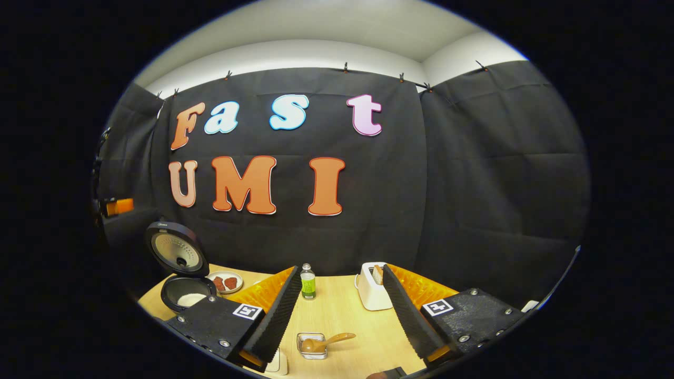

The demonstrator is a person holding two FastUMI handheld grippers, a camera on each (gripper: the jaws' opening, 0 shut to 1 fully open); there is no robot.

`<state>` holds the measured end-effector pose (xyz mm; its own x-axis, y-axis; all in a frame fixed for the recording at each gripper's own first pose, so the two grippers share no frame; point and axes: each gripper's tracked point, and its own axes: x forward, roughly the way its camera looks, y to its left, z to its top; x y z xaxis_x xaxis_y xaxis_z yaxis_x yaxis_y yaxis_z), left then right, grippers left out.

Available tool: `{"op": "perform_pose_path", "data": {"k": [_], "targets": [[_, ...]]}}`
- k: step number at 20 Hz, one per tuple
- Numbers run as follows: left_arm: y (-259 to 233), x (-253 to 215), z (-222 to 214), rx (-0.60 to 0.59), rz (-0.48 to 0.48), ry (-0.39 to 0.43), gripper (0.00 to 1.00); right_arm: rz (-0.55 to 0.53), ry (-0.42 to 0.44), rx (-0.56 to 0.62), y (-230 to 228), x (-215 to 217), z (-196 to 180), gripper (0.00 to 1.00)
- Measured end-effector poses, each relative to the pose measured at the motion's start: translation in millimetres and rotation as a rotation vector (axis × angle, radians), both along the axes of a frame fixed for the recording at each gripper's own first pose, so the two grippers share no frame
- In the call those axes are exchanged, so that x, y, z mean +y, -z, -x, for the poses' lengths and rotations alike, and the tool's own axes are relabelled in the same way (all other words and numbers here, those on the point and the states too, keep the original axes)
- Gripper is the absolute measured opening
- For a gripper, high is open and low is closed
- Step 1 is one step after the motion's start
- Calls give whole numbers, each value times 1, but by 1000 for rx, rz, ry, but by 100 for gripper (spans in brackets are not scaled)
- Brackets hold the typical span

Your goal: Close the left gripper, press the button to open the rice cooker; take a wooden spoon from the chopstick holder with the right hand, scoop a spoonful of rice and pour it into the rice cooker, then put the wooden spoon back into the chopstick holder.

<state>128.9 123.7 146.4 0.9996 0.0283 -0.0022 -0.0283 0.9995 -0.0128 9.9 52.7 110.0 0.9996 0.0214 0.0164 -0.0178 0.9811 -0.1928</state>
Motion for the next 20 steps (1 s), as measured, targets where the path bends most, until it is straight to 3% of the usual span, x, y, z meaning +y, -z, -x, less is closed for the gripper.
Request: {"op": "perform_pose_path", "data": {"k": [2,3,4,6,7,8,9,12,13,16,18,19,20], "targets": [[-23,-10,-26,-11,-11,15,95,2,-3,-7,1,4,2,95],[-36,-11,-39,-22,-18,12,95,-8,-11,-1,5,7,3,100],[-43,-16,-51,-20,-25,11,95,-18,-19,2,6,11,6,95],[-51,-16,-78,-4,-44,-2,95,-24,-24,-3,7,12,10,95],[-50,-16,-93,11,-47,-5,95,-27,-23,-3,8,11,10,100],[-43,-15,-106,37,-44,-12,95,-34,-25,-4,8,12,12,95],[-32,-13,-118,73,-38,-19,94,-43,-30,-5,6,13,15,100],[26,-5,-144,196,-6,-50,98,-62,-43,-16,3,16,18,96],[44,2,-152,222,-7,-70,95,-63,-40,-18,3,13,18,96],[82,19,-156,284,2,-122,95,-71,-29,-19,3,6,17,95],[97,18,-150,307,4,-119,99,-87,-28,-15,5,4,16,96],[97,16,-146,288,16,-113,96,-96,-26,-13,7,2,16,100],[96,13,-142,276,33,-108,100,-105,-26,-9,8,2,14,96]]}}
